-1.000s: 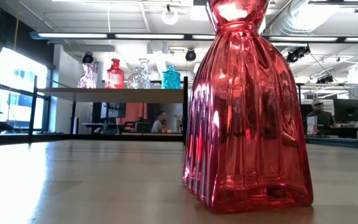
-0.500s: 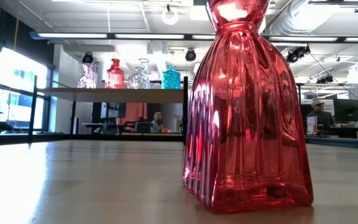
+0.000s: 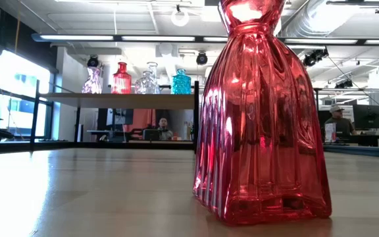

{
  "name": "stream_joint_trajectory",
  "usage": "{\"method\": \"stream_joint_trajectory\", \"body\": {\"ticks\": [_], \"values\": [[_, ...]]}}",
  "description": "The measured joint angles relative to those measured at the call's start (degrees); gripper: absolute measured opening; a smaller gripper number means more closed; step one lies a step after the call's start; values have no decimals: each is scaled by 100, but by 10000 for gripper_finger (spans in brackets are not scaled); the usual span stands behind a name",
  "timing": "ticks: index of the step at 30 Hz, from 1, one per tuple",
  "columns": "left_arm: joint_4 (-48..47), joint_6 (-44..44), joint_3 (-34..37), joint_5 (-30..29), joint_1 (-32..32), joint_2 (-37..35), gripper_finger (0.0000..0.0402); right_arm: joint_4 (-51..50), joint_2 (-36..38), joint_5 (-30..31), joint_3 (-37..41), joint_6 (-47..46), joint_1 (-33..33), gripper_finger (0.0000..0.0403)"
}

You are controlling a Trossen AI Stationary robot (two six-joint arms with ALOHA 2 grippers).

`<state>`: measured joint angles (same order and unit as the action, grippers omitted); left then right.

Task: Sort vases onto shelf
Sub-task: Put the bottom blue vase on the shelf aligned with the other blue vase

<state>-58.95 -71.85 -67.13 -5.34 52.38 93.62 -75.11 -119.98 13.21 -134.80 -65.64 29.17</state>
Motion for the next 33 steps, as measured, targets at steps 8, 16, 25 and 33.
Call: {"method": "stream_joint_trajectory", "body": {"ticks": [8, 16, 25, 33], "values": [[64, 55, 15, 89, -35, 13, 81, -2, 0, -7, 0, 21, 0, 130], [62, 72, 22, 76, -61, 20, 23, -2, 2, -11, 0, 19, 0, 130], [69, 146, 28, 39, -61, -60, 23, -2, 2, 8, 0, 163, 0, 130], [-27, 211, 67, -128, -108, -293, 23, -4, 2, 177, 0, 299, 0, 132]]}}
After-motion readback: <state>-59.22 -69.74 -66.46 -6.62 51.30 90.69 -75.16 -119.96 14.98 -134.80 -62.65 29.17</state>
